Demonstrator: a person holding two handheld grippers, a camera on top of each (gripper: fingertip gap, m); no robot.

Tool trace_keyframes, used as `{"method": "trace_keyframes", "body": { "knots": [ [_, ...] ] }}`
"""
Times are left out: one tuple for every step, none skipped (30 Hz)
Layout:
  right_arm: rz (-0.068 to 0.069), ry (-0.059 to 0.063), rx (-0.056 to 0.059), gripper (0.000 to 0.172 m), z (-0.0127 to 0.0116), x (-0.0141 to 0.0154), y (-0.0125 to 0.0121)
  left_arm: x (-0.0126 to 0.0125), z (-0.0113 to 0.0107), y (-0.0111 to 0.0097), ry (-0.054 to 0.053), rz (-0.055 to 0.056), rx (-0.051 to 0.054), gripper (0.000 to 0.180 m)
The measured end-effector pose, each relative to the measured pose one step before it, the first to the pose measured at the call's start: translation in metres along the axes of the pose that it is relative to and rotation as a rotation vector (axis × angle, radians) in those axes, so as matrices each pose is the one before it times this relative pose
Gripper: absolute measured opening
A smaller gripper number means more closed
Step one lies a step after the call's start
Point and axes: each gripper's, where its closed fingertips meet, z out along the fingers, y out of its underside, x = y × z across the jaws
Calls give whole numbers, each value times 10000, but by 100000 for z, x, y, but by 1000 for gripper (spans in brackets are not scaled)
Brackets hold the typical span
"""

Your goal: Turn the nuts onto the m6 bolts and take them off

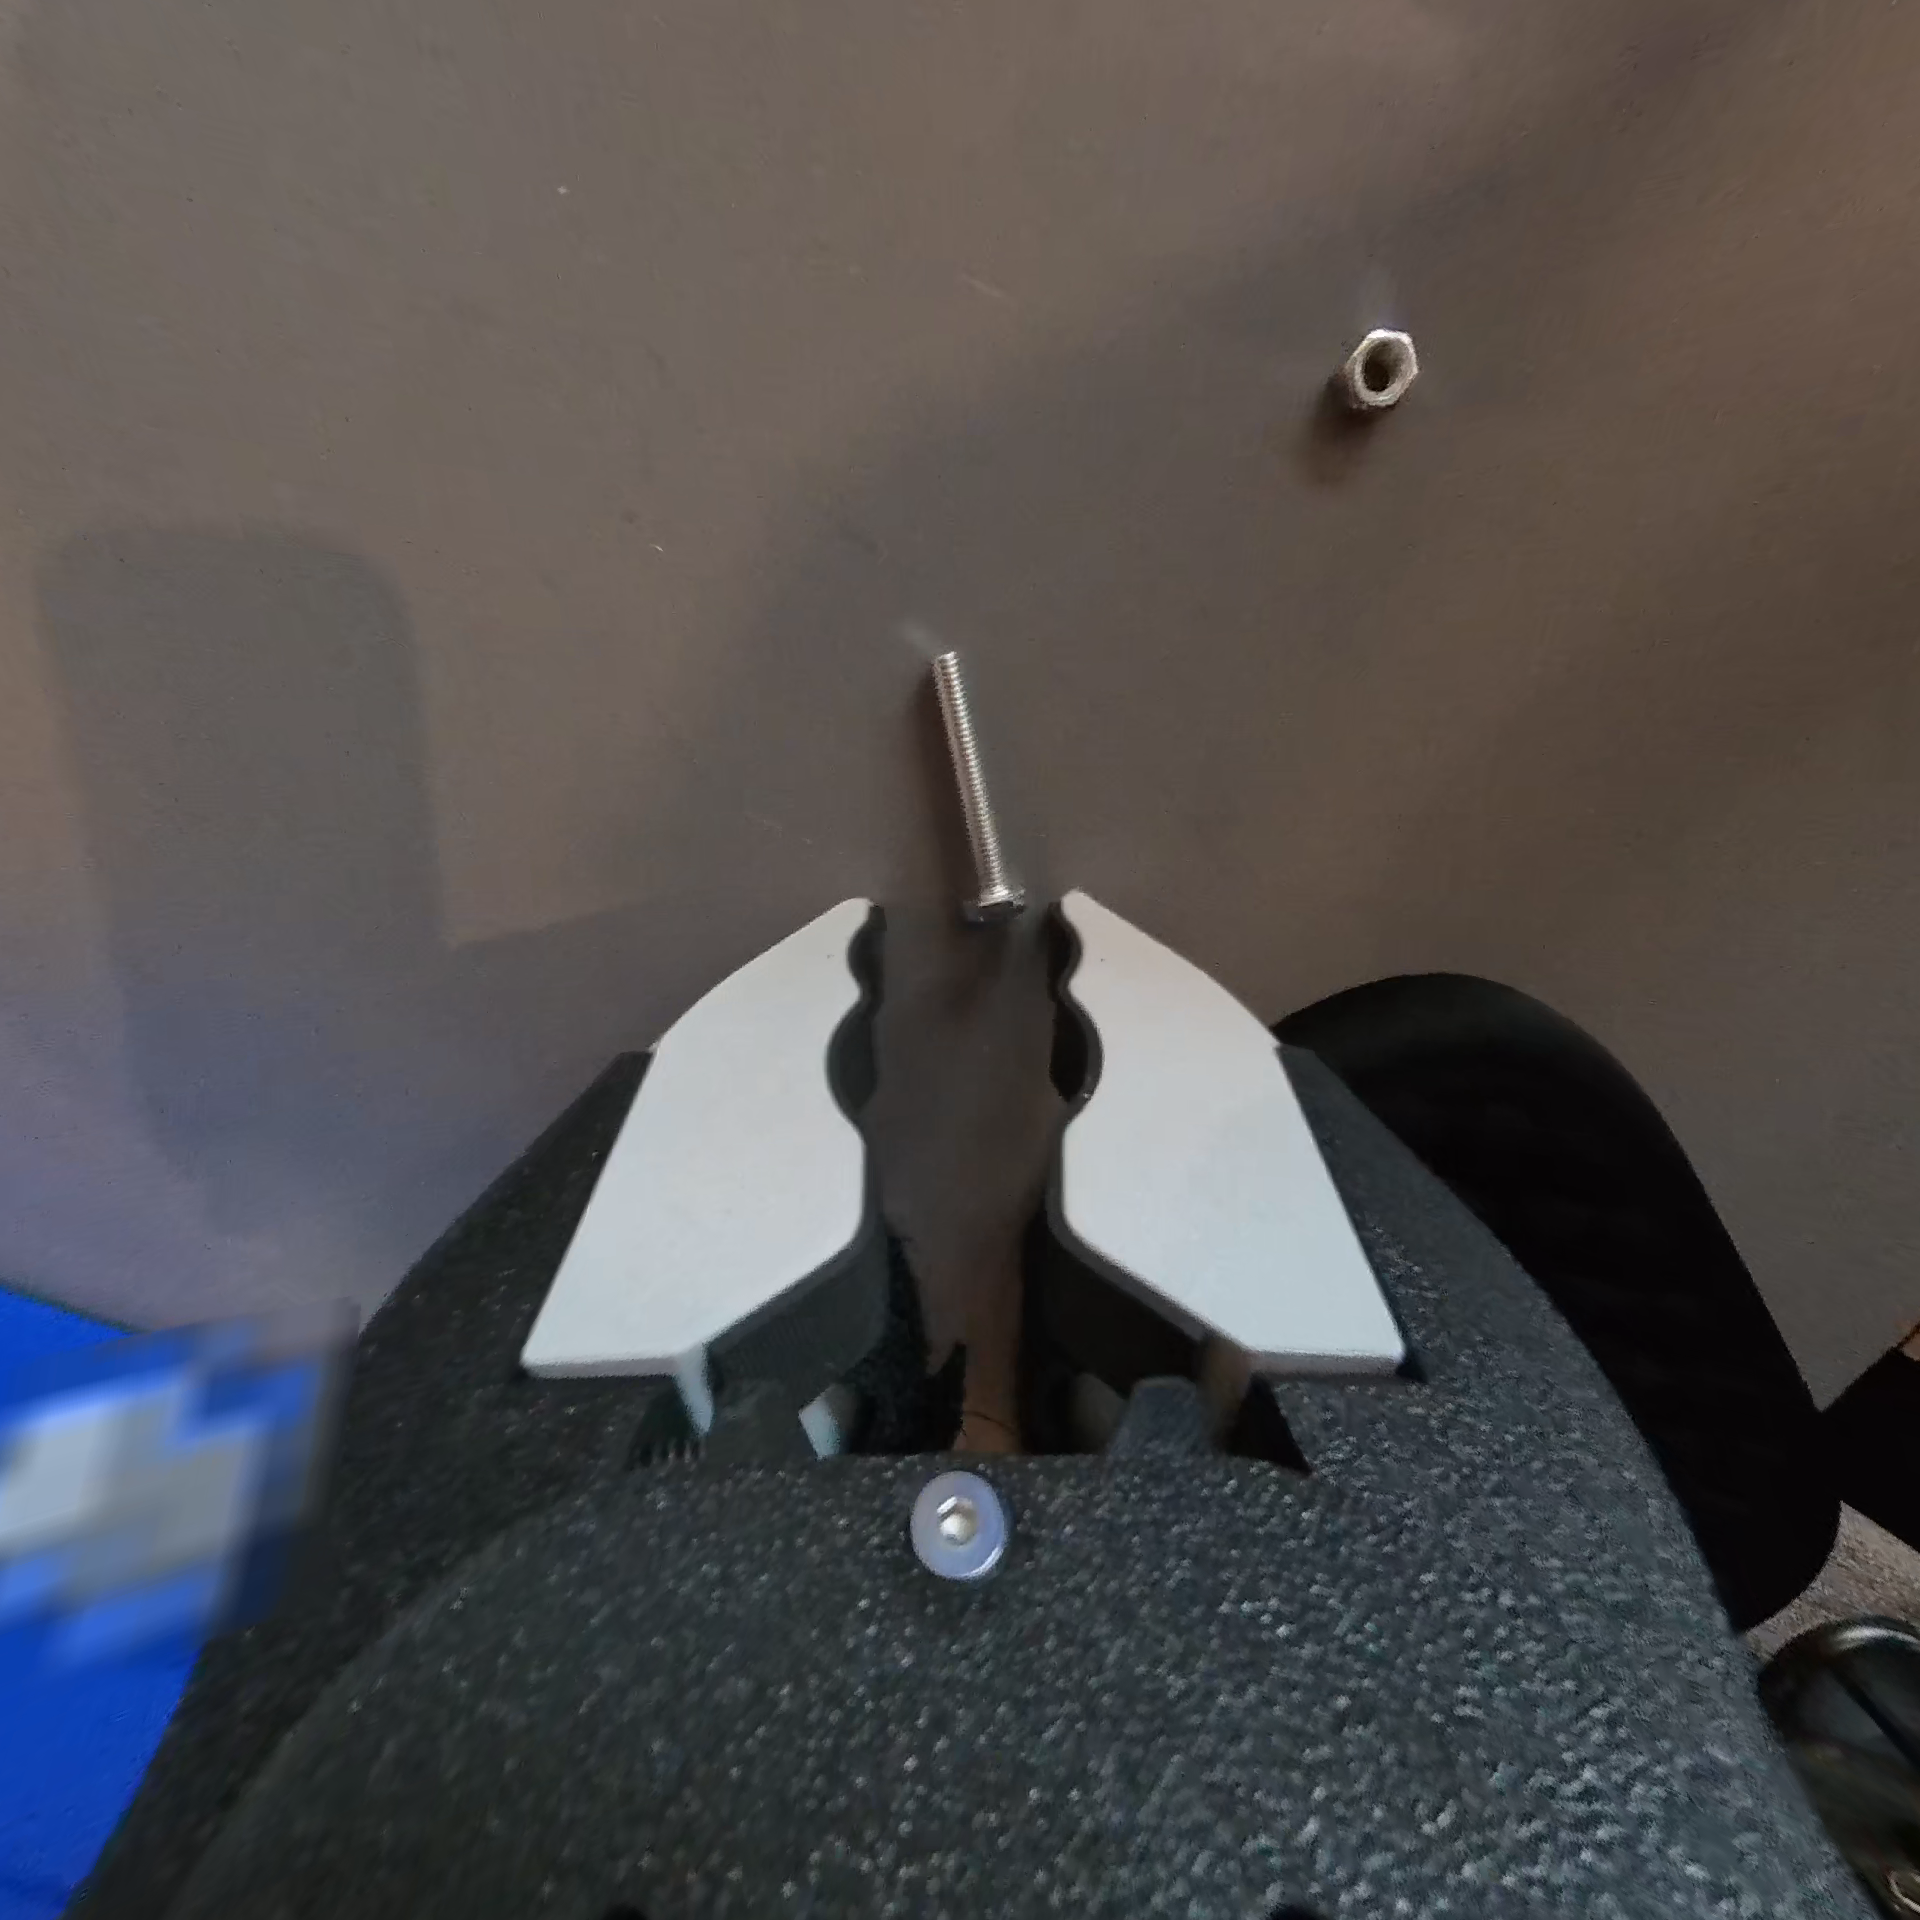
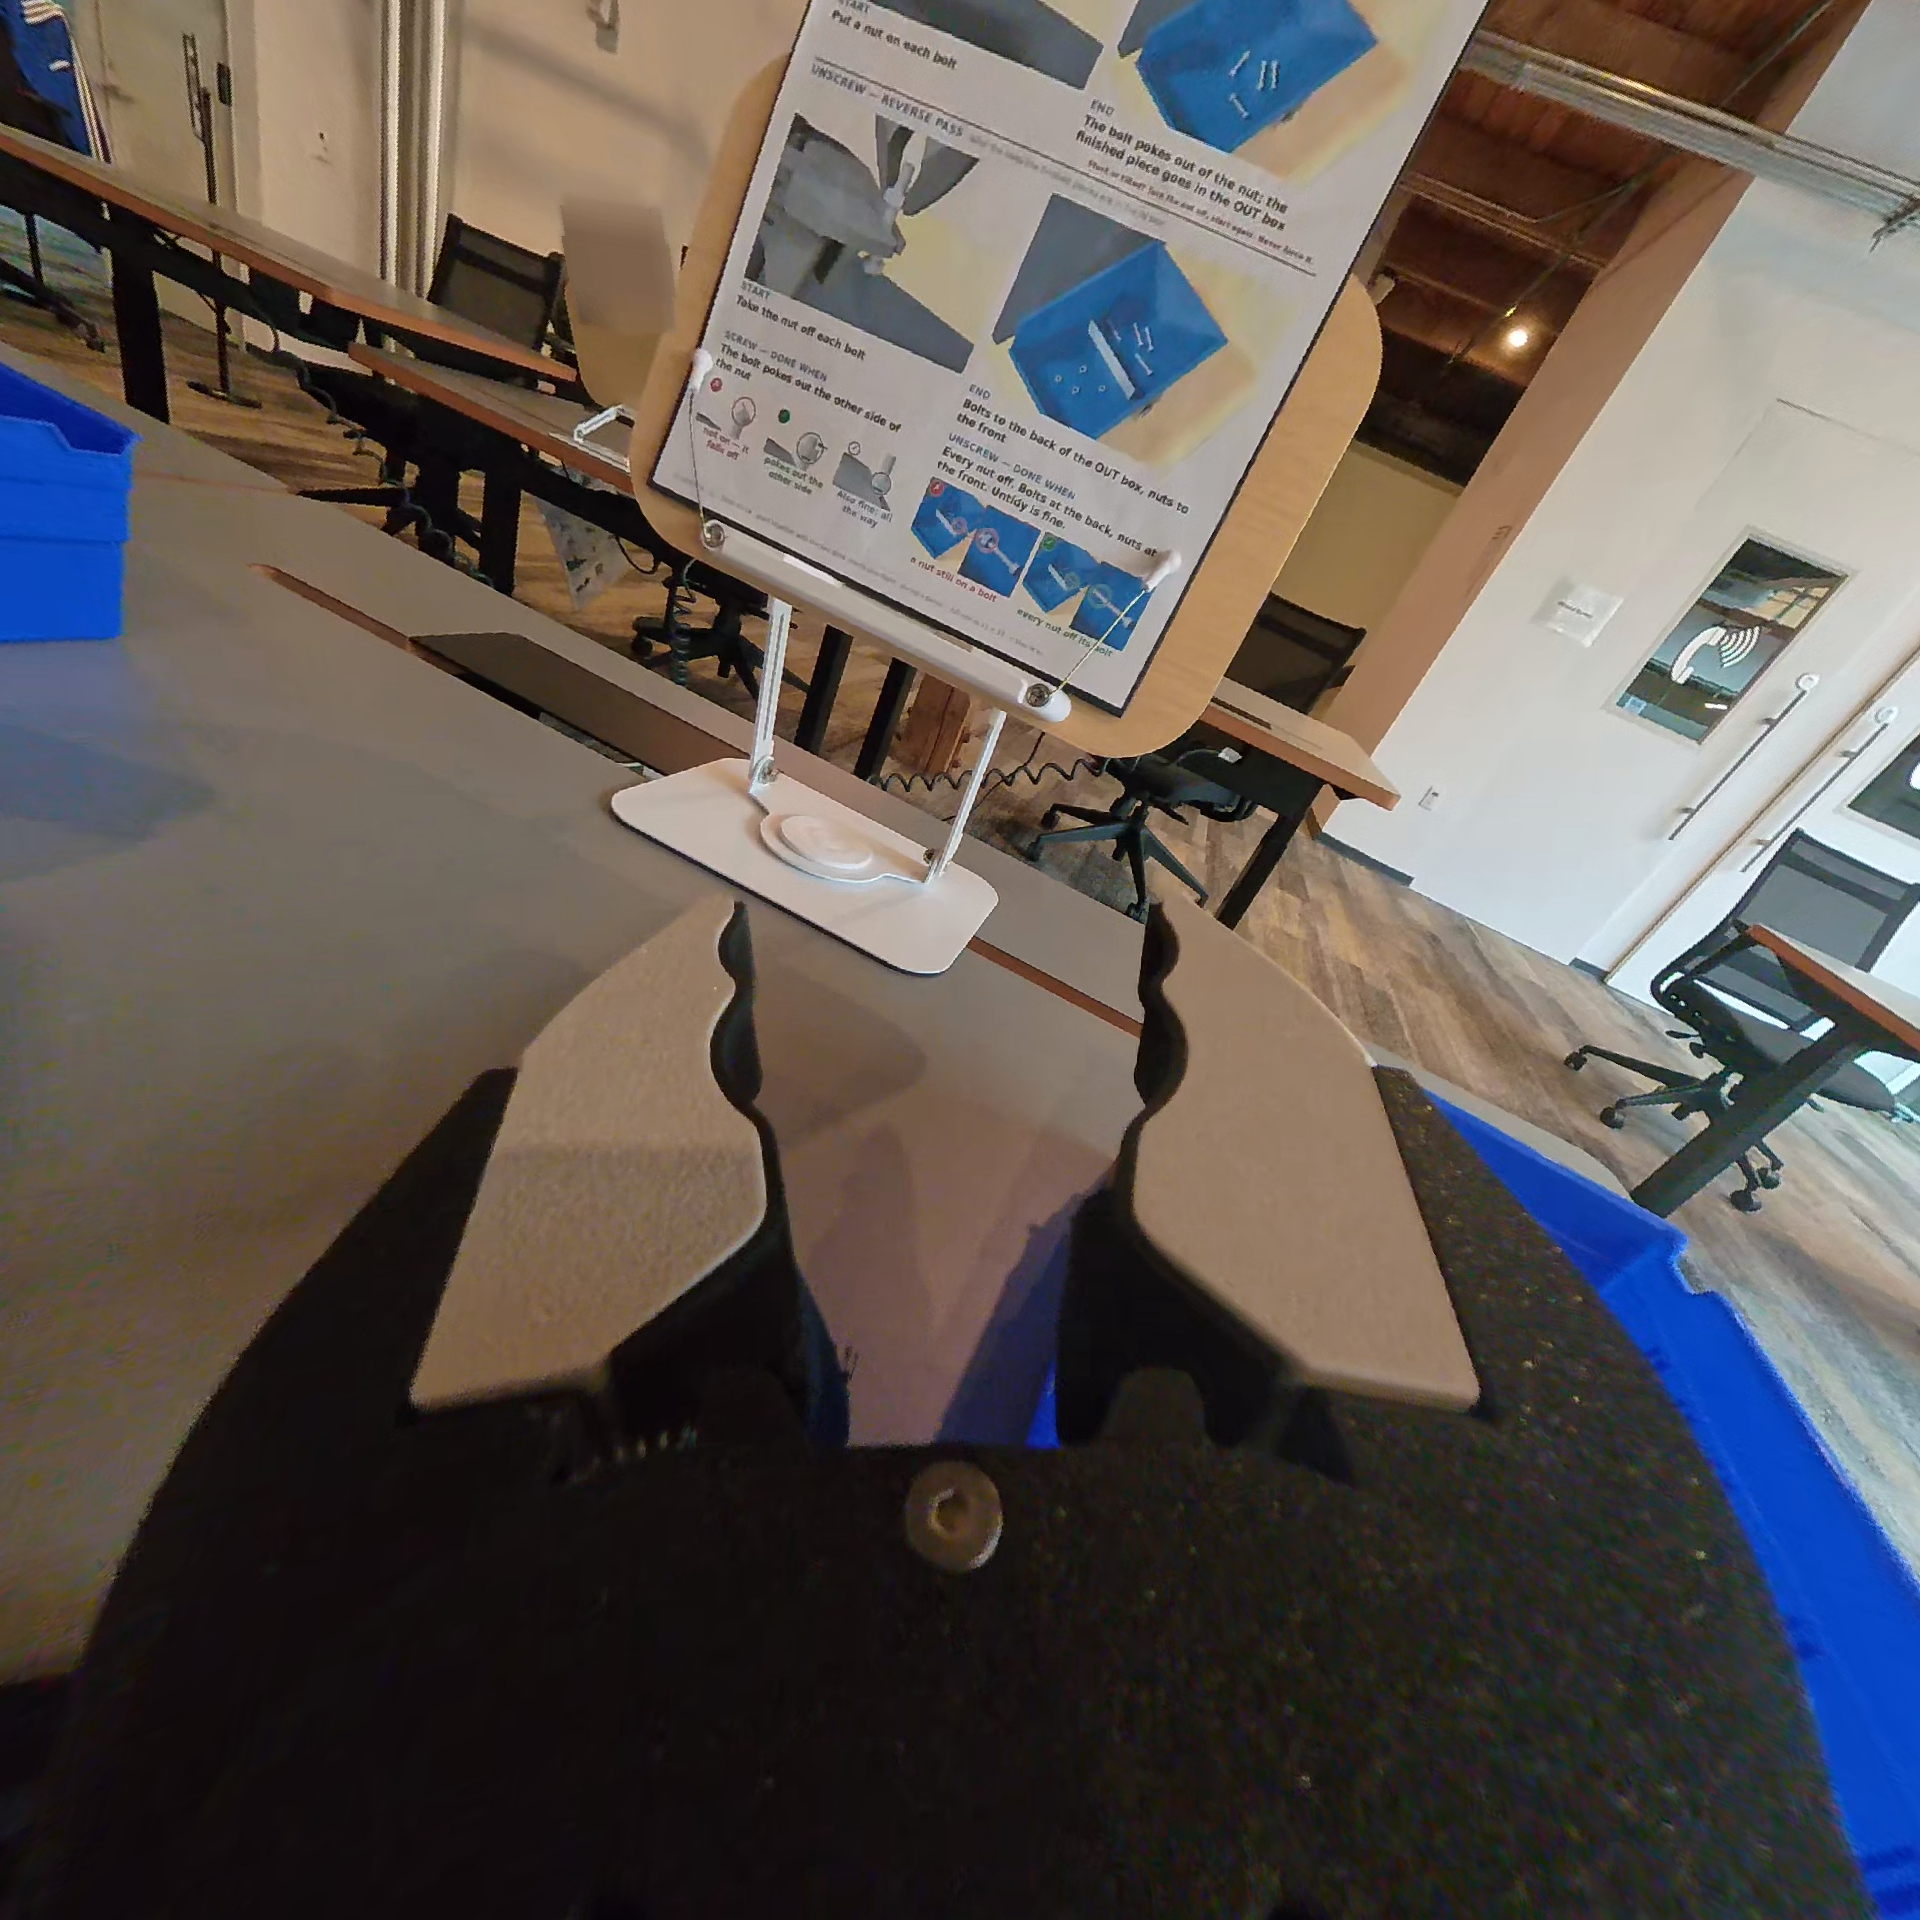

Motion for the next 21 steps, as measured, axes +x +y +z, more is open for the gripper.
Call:
{"method": "trace_keyframes", "body": {
  "knots": [
    [-18,-4,-15,71,16,-25,18,104,22,-77,36,34,29,21],
    [-23,4,-9,71,-1,-8,10,184,45,-126,66,59,55,13],
    [-17,8,0,71,2,6,4,158,45,-139,25,58,70,11],
    [3,3,-3,71,-2,2,4,63,34,-105,-32,61,65,11],
    [13,-10,-4,71,8,-11,21,44,5,-73,-34,59,75,10],
    [7,-12,-9,71,8,-19,12,45,26,-93,-5,53,128,10],
    [-15,-2,-3,71,8,-15,6,57,25,-113,26,31,187,10],
    [-27,5,9,71,-8,-14,-18,17,21,-116,23,13,226,10],
    [-19,-1,24,71,-8,-31,-71,-72,-12,-223,-35,10,322,10],
    [-23,-21,60,71,-21,-71,-137,-46,-64,-331,-34,5,403,10],
    [-29,-16,64,70,-15,-69,-156,37,-145,-489,-7,44,483,10],
    [-38,-20,40,70,4,-78,-160,43,-216,-731,-43,140,629,10],
    [-36,-40,26,69,7,-111,-177,63,-274,-882,-58,131,692,10],
    [-29,-87,28,69,16,-191,-219,171,-293,-1009,-6,117,713,10],
    [-16,-127,43,68,23,-289,-265,173,-271,-1245,-45,129,840,10],
    [15,-172,69,67,19,-392,-354,247,-222,-1309,-9,79,838,10],
    [55,-251,88,66,42,-538,-418,342,-131,-1354,39,77,813,10],
    [75,-350,81,65,65,-713,-431,375,-68,-1425,22,136,874,10],
    [76,-412,67,65,98,-834,-425,396,36,-1381,21,126,849,10],
    [86,-485,66,64,154,-979,-407,376,108,-1277,11,101,800,10],
    [137,-575,71,64,214,-1126,-389,416,171,-1207,30,110,803,10]
  ]
}}
